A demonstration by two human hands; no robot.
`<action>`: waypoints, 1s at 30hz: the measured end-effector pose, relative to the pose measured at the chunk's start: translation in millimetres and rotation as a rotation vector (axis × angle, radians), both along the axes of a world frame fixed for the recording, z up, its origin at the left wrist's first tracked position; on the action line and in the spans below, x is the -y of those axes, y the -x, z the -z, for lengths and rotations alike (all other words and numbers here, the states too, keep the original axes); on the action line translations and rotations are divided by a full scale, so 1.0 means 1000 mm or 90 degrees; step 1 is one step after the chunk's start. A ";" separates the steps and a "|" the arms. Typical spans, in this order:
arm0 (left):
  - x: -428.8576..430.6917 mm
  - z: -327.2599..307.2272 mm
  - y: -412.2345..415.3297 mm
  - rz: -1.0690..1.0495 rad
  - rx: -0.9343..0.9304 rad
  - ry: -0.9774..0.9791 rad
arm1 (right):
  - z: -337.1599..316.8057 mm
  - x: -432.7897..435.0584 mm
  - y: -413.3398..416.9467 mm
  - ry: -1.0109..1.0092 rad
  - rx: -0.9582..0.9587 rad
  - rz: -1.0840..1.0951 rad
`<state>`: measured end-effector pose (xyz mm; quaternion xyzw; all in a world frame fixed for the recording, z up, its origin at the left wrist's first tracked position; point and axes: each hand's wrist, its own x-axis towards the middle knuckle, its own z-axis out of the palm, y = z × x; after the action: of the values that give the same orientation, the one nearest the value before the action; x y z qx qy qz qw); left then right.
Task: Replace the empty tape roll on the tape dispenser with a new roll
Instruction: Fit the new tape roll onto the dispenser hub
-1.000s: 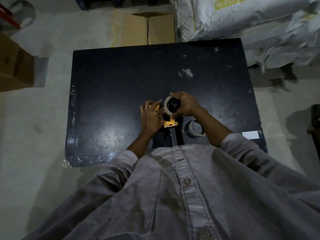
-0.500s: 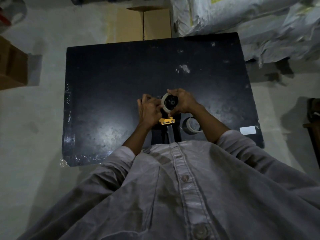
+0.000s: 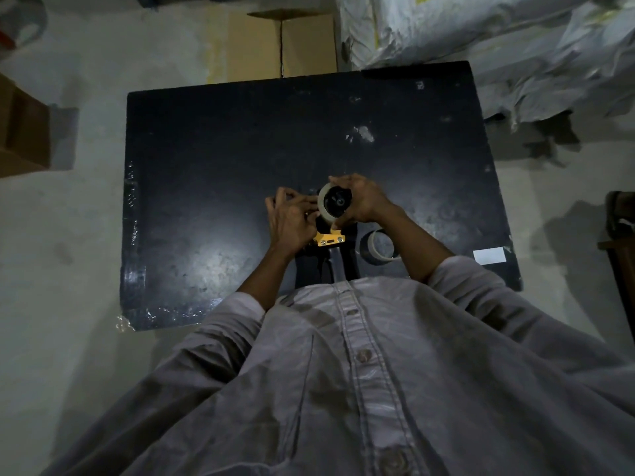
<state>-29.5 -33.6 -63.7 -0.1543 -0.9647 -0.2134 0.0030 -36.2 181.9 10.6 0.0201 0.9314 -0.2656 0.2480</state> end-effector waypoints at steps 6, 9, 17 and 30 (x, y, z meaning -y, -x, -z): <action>-0.005 -0.003 -0.007 -0.030 -0.014 -0.014 | -0.003 0.002 -0.001 0.001 0.002 0.003; -0.011 -0.006 -0.008 -0.049 -0.023 -0.012 | -0.005 0.003 -0.001 -0.009 -0.001 -0.002; -0.014 -0.005 -0.001 -0.039 0.001 0.066 | -0.006 0.004 0.000 -0.013 0.001 0.014; -0.009 -0.005 -0.005 0.018 -0.074 0.045 | -0.007 0.005 0.000 -0.020 0.008 0.011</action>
<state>-24.0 -24.4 -59.0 -0.1797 -0.9675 -0.1702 0.0510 -35.8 177.2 18.0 0.0338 0.9337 -0.2531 0.2512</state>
